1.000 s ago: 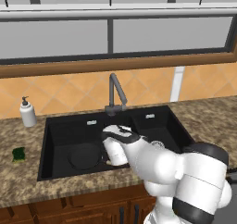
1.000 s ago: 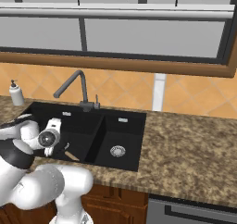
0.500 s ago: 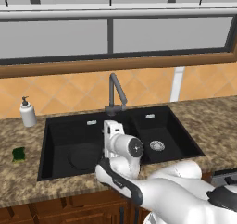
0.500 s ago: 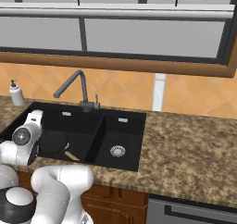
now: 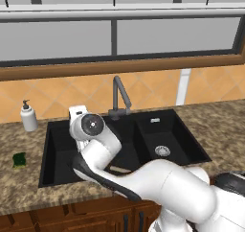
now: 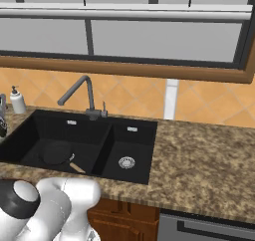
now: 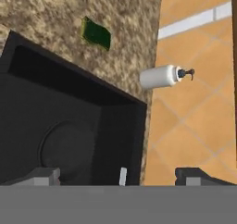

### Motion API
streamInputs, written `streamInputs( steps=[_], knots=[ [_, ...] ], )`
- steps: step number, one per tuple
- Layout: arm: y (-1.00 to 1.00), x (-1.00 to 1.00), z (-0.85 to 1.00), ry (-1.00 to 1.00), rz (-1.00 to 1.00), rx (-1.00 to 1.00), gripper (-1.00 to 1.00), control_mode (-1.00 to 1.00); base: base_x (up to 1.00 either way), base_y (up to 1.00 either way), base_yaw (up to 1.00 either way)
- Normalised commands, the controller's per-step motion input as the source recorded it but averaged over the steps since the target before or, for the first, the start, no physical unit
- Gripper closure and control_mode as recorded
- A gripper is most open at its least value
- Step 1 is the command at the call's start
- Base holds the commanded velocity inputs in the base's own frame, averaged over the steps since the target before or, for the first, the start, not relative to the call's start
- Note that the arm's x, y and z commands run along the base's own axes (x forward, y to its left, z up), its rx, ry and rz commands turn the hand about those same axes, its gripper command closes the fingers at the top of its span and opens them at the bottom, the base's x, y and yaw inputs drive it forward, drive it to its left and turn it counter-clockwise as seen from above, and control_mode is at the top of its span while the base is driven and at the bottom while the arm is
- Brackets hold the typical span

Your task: Pick the pan and sponge and place them into the sink. Then turn on the water.

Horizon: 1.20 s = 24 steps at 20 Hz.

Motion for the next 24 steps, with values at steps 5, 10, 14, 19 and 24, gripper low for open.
streamInputs(
  steps=[5,10,14,19,24],
  knots=[
    [0.96,-0.01,0.91,0.24,0.13,-0.19,-1.00,-1.00,0.00,0.00,0.00],
    [0.48,0.05,0.21,0.25,0.30,-0.23,-1.00,-1.00,0.00,0.00,0.00],
    [0.00,0.36,-0.15,0.23,0.49,-0.18,-1.00,-1.00,0.00,0.00,0.00],
    [0.00,0.44,-0.81,0.20,0.65,-0.24,-1.00,-1.00,0.00,0.00,0.00],
    [0.26,0.14,-0.45,-0.04,0.57,-0.14,-1.00,-1.00,0.00,0.00,0.00]
  ],
)
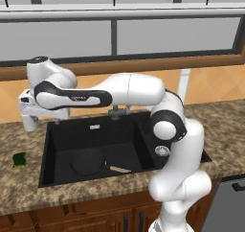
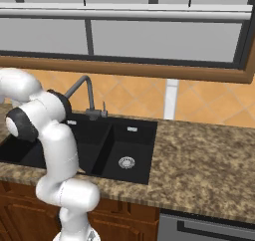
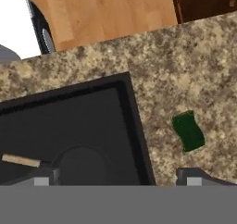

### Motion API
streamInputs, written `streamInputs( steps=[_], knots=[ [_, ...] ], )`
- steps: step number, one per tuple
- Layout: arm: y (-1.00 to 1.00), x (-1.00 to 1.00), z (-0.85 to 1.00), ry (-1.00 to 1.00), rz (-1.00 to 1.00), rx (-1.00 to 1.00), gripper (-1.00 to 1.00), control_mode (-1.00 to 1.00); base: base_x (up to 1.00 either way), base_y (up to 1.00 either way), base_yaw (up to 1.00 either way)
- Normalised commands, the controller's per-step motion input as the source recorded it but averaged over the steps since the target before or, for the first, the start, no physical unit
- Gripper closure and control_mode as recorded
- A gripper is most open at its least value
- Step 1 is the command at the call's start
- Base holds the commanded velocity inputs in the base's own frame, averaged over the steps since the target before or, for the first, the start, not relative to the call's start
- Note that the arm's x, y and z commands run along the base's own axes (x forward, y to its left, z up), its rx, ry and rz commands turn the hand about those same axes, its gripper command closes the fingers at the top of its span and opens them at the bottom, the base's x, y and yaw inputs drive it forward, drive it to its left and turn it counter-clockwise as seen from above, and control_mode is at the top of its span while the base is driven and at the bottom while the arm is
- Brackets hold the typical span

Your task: Pick the pan and sponge and place them into the sink. Then turn on the water.

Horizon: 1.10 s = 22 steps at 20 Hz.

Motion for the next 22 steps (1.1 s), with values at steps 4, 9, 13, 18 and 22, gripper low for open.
streamInputs(
  steps=[4,9,13,18,22],
  knots=[
    [0.40,0.01,-0.44,-0.10,0.41,-0.14,-1.00,-1.00,0.00,0.00,0.00],
    [0.55,0.02,-0.35,-0.09,0.17,-0.09,-1.00,-1.00,0.00,0.00,0.00],
    [0.52,0.07,-0.60,0.00,0.12,-0.01,-1.00,-1.00,0.00,0.00,0.00],
    [0.40,0.17,-0.66,0.00,0.11,0.00,-1.00,-1.00,0.00,0.00,0.00],
    [0.24,0.27,-0.55,0.00,0.02,0.00,-1.00,-1.00,0.00,0.00,0.00]
  ],
)
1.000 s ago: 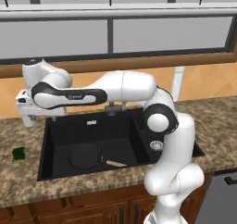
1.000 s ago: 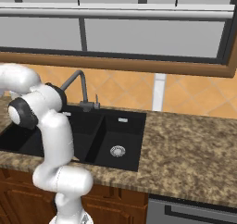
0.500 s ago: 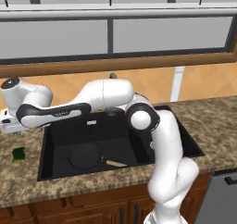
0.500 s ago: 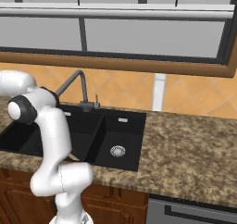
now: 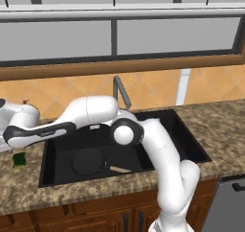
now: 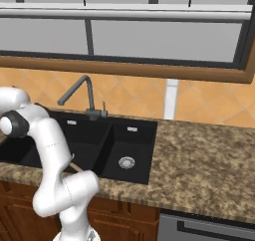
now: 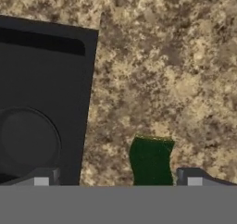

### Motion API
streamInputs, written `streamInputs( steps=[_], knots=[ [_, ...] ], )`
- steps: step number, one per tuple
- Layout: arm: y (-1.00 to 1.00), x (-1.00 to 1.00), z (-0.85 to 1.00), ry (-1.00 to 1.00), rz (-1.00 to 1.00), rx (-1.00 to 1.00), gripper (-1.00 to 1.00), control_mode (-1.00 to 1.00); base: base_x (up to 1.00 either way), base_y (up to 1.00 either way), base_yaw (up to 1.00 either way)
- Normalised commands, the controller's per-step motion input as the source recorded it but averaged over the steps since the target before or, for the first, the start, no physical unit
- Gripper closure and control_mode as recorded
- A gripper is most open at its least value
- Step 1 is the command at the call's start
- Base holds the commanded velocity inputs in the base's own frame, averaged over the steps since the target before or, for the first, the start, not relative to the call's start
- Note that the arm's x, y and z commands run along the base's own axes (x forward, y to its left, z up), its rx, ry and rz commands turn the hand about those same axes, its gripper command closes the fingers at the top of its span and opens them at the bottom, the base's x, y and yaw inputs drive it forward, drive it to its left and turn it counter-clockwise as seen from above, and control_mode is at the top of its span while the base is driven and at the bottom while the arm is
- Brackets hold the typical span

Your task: Pick the pan and sponge and place them into the sink. Then turn on the water.

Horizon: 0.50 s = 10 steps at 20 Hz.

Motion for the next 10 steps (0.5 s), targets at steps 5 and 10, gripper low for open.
streamInputs(
  steps=[5,10],
  knots=[
    [0.13,0.09,-0.58,0.01,0.00,0.00,-1.00,-1.00,0.00,0.00,0.00],
    [0.05,0.12,-0.58,0.02,0.00,0.07,-1.00,-1.00,0.00,0.00,0.00]
  ],
)
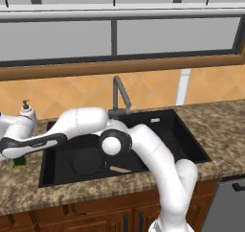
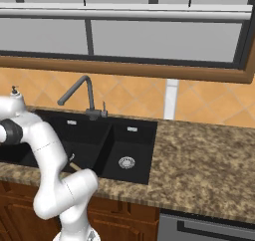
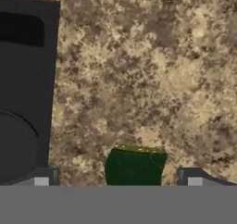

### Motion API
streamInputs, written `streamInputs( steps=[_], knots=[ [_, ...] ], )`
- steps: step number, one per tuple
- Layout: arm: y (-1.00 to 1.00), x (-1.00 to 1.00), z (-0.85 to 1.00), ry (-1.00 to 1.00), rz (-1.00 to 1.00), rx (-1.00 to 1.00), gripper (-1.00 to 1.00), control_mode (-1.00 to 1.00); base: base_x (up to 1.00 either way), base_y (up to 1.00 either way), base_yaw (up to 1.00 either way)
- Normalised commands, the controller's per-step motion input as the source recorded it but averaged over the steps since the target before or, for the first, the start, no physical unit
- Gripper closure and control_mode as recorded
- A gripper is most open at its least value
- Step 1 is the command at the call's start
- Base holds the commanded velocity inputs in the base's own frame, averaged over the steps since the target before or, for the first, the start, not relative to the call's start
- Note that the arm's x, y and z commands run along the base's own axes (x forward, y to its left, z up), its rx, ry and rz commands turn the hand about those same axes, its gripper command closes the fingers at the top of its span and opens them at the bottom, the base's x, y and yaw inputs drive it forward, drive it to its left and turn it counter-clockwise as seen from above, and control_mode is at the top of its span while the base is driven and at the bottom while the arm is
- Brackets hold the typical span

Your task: Pick the pan and sponge and place them into the sink. Then turn on the water.

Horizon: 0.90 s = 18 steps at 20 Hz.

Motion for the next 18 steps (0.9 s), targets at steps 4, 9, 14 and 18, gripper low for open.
streamInputs(
  steps=[4,9,14,18],
  knots=[
    [0.00,0.31,-0.48,0.00,0.00,0.10,-1.00,-1.00,0.00,0.00,0.00],
    [0.02,0.27,-0.32,0.00,0.00,0.08,-1.00,-1.00,0.00,0.00,0.00],
    [0.00,0.00,-0.26,0.00,0.00,0.05,-1.00,-1.00,0.00,0.00,0.00],
    [0.00,0.00,-0.27,0.00,0.00,0.05,-1.00,-1.00,0.00,0.00,0.00]
  ],
)
